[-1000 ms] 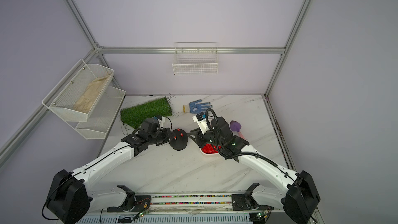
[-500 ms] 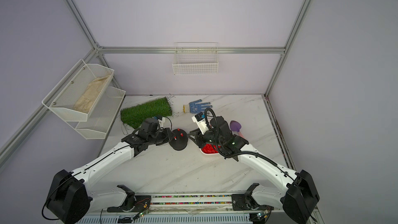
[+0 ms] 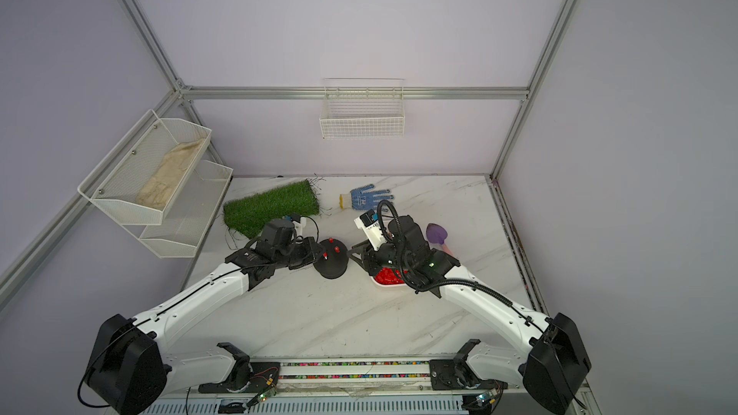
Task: Cover the protruding screws with screw protection sleeves
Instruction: Attach the screw protection sleeve to the screw.
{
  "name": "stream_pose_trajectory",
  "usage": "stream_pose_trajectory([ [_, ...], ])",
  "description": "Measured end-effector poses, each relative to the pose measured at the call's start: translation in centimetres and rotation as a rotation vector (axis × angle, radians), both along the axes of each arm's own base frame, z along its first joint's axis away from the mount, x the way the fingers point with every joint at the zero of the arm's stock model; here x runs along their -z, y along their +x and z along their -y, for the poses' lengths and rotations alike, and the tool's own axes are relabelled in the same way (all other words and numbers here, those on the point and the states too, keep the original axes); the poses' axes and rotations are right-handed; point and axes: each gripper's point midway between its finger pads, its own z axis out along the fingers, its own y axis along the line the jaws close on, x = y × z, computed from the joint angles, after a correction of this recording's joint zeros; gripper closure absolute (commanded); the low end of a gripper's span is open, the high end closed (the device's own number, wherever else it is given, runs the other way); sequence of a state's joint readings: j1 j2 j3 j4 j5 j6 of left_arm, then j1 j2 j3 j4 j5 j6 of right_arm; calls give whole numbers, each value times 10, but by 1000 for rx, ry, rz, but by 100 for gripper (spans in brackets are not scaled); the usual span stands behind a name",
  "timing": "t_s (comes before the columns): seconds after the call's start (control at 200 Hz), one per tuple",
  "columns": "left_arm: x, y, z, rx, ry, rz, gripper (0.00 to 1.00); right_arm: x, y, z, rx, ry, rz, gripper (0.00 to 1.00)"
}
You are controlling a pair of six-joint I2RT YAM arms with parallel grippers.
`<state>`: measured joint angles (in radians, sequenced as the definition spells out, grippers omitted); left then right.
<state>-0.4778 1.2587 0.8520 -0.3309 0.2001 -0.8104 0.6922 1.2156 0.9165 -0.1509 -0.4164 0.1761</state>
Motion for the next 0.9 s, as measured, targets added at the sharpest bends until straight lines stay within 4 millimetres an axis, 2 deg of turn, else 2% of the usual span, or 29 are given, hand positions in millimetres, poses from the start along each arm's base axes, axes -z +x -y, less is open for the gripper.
stream_pose_trajectory([
  [0.9,7,-4,-2,10,25,-23,88,0,0,0,-1,1,0,73],
])
